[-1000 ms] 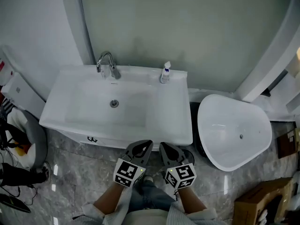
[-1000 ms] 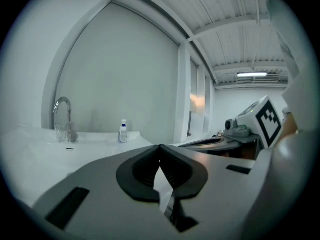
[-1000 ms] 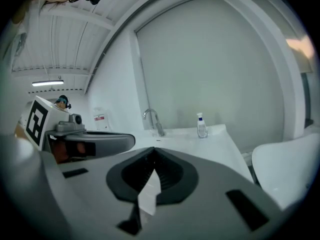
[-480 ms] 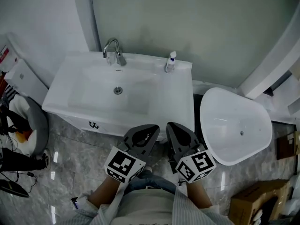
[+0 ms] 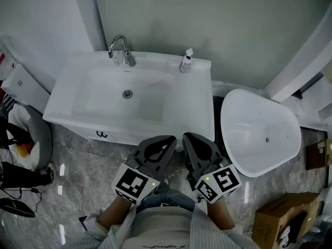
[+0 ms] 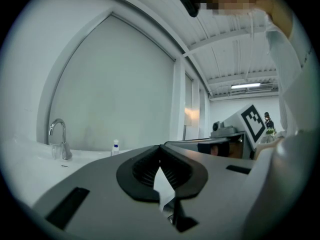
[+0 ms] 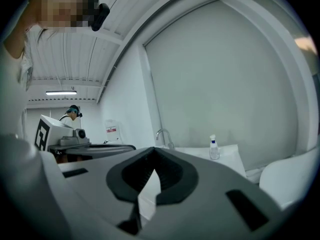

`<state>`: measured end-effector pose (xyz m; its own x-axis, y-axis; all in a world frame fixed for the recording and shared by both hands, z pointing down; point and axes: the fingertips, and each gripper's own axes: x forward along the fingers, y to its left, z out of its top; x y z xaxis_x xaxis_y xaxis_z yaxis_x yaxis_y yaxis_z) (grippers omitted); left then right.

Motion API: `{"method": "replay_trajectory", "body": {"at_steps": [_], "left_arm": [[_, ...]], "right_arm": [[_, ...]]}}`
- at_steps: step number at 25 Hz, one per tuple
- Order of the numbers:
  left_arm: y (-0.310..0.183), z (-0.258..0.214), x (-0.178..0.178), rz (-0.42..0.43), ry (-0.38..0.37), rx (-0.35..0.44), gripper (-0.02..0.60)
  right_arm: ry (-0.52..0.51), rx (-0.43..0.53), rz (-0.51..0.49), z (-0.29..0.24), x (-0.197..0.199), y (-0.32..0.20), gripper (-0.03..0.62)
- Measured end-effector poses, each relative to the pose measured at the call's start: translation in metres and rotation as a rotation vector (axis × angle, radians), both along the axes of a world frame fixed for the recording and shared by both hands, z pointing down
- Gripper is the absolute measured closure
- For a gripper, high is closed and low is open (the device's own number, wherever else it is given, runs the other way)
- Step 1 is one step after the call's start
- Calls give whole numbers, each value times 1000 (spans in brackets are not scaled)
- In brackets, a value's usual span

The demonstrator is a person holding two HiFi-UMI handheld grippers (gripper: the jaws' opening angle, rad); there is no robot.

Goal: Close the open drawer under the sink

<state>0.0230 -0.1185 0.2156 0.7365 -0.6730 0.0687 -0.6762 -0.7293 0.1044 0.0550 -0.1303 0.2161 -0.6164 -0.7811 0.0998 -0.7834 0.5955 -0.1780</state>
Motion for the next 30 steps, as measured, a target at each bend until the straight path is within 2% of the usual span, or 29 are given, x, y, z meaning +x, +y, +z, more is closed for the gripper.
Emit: {"method": "replay_trajectory", "body": {"at_steps": [15, 26, 30], "left_arm": [[-5, -6, 1, 9, 12, -13, 566], [-6, -4, 0, 22, 5, 8, 566], [-4, -3, -5, 15, 5, -10, 566]], "right_arm": [[-7, -10, -8, -3, -3, -1, 585], [13, -33, -24, 4, -9, -1, 585], [13, -42, -21, 5, -10, 1, 585]]}}
